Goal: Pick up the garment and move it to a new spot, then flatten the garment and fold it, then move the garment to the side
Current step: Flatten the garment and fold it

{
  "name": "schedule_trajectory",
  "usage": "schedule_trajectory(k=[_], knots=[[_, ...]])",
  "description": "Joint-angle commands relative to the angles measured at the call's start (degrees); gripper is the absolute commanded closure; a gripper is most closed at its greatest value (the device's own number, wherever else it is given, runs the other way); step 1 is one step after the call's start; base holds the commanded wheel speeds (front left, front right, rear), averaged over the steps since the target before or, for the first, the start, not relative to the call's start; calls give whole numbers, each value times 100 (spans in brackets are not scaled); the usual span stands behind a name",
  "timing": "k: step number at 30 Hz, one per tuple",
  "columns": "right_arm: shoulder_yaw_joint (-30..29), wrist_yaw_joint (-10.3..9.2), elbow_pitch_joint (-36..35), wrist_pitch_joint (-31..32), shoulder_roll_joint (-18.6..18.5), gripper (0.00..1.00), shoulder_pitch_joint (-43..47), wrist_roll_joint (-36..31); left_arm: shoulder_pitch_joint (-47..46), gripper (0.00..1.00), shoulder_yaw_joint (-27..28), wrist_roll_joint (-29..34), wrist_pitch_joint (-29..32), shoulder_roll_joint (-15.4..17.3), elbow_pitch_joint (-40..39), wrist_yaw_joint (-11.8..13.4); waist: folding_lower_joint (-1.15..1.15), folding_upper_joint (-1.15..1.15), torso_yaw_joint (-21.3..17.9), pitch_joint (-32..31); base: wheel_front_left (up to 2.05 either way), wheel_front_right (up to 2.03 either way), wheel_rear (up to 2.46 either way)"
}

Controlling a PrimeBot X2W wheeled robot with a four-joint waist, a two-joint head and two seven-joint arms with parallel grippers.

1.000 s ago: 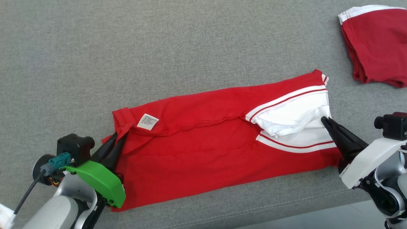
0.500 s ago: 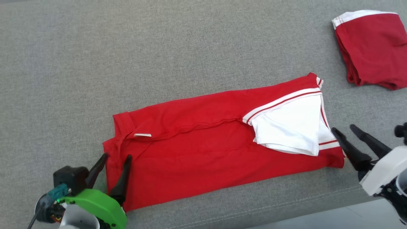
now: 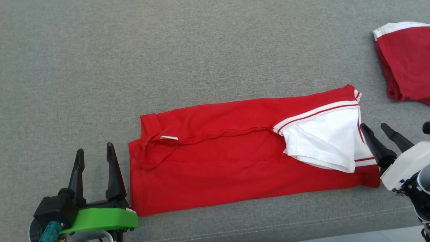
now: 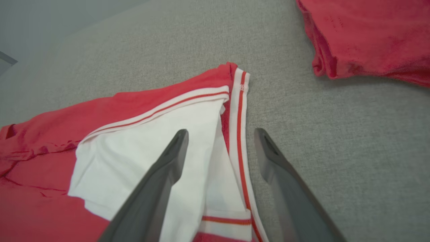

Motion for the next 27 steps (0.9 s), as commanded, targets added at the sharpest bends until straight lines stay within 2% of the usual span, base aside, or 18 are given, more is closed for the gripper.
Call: schedule_trajectory(k=[1,7,12,22,27], knots=[[61,-1,161,46,62,0,-131,-123,74,0,163,219,-23,-187,-12,-51,0,0,183,36,0,0,0],[240,-1,890,87,172,0,-375,-351,240,0,720,797,-26,-848,101,-500,0,0,378,56,0,0,0],[315,-1,1278,6,166,0,-406,-377,314,0,1117,1106,-26,-1198,200,-891,0,0,424,50,0,0,0],[366,-9,1850,39,172,0,-412,-134,360,0,1426,1405,-27,-1431,312,-1328,0,0,429,-51,0,0,0],[722,-1,2022,233,312,0,-443,286,409,0,1522,1477,-26,-1469,361,-1476,0,0,438,-88,0,0,0]])
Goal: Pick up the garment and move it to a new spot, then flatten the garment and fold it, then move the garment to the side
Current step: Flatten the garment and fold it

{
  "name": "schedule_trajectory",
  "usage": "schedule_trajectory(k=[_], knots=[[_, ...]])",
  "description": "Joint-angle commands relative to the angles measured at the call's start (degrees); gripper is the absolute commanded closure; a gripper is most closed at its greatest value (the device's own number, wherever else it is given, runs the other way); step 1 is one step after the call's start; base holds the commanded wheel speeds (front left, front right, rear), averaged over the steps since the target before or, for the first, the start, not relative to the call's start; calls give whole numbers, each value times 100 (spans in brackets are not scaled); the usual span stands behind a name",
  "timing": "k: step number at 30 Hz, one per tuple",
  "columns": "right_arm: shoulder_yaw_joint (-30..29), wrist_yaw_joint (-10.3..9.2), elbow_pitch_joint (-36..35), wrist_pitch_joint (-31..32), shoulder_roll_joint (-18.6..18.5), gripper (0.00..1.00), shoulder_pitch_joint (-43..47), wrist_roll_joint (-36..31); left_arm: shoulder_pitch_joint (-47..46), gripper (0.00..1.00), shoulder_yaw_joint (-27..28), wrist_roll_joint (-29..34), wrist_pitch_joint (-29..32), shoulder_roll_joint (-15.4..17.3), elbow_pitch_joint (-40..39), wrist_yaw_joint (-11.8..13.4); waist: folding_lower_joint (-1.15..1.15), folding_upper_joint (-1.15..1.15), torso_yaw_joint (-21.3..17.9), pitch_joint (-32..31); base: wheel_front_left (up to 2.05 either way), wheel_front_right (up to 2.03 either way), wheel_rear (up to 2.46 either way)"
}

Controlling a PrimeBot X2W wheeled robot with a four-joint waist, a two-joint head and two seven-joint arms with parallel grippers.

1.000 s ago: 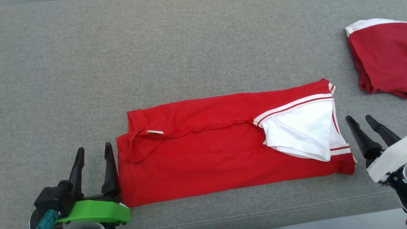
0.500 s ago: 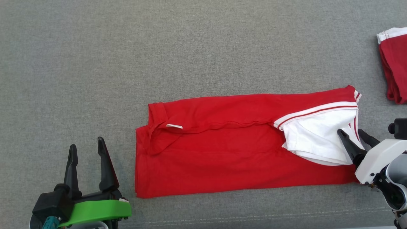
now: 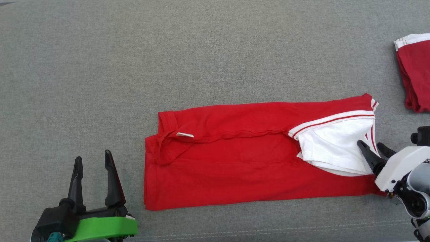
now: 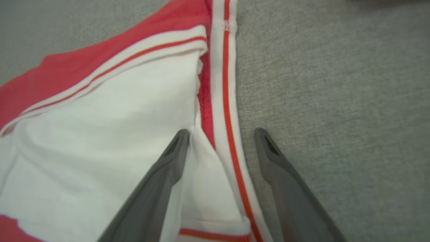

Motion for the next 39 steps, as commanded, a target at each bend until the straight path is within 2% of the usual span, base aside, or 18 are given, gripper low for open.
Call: schedule_trajectory(k=[1,4,5,6,7,8,10,23,27,31,33,39], knots=[[239,-1,186,177,154,0,90,60,52,0,23,55,-19,-11,13,-40,0,0,0,0,0,0,0],[530,11,375,175,292,0,-99,318,49,0,76,84,-17,-14,99,-130,0,0,-6,10,0,0,0],[623,22,434,172,364,9,-184,434,26,0,94,94,-18,-14,124,-169,0,0,-7,10,0,0,0],[711,30,462,129,421,67,-276,538,3,0,101,90,-17,-16,153,-194,0,0,-6,8,0,0,0],[825,33,486,128,461,87,-340,655,-24,0,97,64,-17,-17,183,-210,0,0,-1,0,0,0,0],[950,34,489,157,481,100,-382,784,-56,0,88,39,-18,-18,214,-218,0,0,9,-14,0,0,0],[992,26,500,22,418,100,-462,1047,-109,0,69,6,-17,-17,257,-228,0,0,33,-51,0,0,0],[449,-6,515,-350,-1150,100,-658,2141,123,0,102,-147,-17,-17,313,-152,0,0,-44,-375,0,0,0],[205,-5,477,-454,-1491,100,-542,2312,175,0,107,-178,-17,-16,305,-146,0,0,-70,-464,0,0,0],[202,-2,162,-487,-1593,100,-465,2371,205,0,108,-220,-17,-17,297,-126,0,0,-94,-521,0,0,0],[320,-2,-212,-510,-1572,100,-429,2329,245,0,101,-253,-17,-16,292,-107,0,0,-124,-548,0,0,0],[1051,-2,-1409,-531,-1099,100,-524,2048,198,0,32,-260,-18,-14,298,-100,0,0,-202,-538,0,0,0]])
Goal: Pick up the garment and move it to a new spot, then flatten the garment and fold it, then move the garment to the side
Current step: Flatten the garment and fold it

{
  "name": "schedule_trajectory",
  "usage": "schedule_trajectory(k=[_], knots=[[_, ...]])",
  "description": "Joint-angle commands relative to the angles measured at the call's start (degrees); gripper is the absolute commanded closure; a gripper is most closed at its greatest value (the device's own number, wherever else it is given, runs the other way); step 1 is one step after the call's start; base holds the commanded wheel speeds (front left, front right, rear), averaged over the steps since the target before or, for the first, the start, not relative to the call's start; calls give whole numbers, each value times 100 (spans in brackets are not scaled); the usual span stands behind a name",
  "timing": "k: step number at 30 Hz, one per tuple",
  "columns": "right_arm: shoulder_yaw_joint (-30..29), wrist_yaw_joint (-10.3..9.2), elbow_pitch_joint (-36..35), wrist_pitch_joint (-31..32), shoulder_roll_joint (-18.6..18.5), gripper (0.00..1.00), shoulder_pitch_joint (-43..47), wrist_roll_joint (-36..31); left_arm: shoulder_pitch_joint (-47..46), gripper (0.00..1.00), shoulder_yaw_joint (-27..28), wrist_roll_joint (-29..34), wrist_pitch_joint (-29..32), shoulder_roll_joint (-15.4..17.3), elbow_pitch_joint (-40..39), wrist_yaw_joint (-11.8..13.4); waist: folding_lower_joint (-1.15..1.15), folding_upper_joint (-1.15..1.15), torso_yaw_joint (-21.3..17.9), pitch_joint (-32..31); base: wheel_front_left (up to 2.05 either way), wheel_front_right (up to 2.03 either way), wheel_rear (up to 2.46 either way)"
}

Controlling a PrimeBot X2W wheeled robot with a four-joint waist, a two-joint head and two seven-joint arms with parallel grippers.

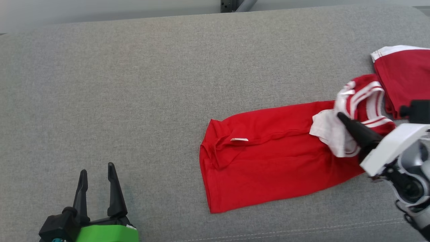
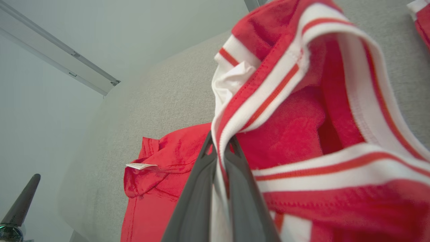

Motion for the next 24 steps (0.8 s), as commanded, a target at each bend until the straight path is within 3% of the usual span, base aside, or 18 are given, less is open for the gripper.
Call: schedule_trajectory(k=[1,8,12,23,24], knots=[[181,0,-123,-9,177,100,-137,-131,-39,0,-10,18,-15,7,5,14,0,0,-9,32,0,0,0],[1114,0,29,-180,1248,100,-550,-605,-213,0,-151,20,-16,7,121,-60,0,0,175,176,0,0,0],[1447,0,300,-296,1676,100,-649,-713,-240,0,-203,-16,-16,8,205,-68,0,0,331,194,0,0,0],[1957,0,850,-501,2055,100,-694,-732,-151,0,-213,-83,-15,7,266,8,0,0,425,161,0,0,0],[1953,0,887,-553,2072,84,-716,-738,-142,0,-205,-90,-15,7,261,13,0,0,407,158,0,0,0]])
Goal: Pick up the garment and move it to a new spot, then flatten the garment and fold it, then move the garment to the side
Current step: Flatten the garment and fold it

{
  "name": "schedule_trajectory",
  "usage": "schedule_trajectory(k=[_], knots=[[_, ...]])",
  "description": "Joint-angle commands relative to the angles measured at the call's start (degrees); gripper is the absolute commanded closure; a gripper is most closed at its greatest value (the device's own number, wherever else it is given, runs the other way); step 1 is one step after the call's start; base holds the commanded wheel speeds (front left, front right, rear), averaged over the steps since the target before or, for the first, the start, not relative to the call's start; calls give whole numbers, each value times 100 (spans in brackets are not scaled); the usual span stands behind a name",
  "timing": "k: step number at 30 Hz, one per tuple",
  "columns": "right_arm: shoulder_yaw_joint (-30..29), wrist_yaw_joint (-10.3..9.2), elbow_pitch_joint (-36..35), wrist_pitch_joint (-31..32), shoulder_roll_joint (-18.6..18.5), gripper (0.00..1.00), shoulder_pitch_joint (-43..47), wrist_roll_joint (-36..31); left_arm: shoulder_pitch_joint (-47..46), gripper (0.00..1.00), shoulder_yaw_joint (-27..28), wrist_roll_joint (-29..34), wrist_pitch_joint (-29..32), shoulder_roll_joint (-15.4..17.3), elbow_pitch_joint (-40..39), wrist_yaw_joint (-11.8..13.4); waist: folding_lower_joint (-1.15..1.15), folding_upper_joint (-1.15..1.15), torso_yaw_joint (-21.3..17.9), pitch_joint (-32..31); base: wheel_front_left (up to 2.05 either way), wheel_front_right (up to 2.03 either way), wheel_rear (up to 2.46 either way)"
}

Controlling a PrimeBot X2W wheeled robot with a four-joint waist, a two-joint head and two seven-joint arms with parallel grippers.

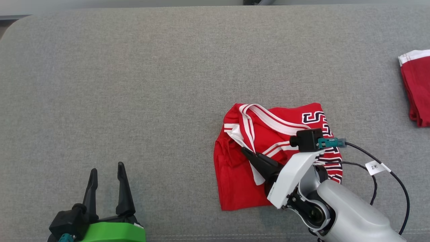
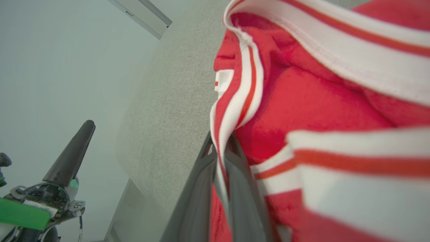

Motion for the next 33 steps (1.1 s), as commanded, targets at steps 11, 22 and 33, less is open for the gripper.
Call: schedule_trajectory(k=[11,22,33], knots=[[78,-1,-852,-314,-532,0,276,93,217,0,209,42,-15,9,-26,-34,0,0,-219,-203,0,0,0],[-1487,0,-912,-1273,-1445,100,1051,-414,379,0,249,11,-15,10,-158,11,0,0,-420,-368,0,0,0],[-1051,-1,432,-1081,-1002,100,-205,-1495,-76,0,49,102,-15,9,-145,-39,0,0,-287,256,0,0,0]])
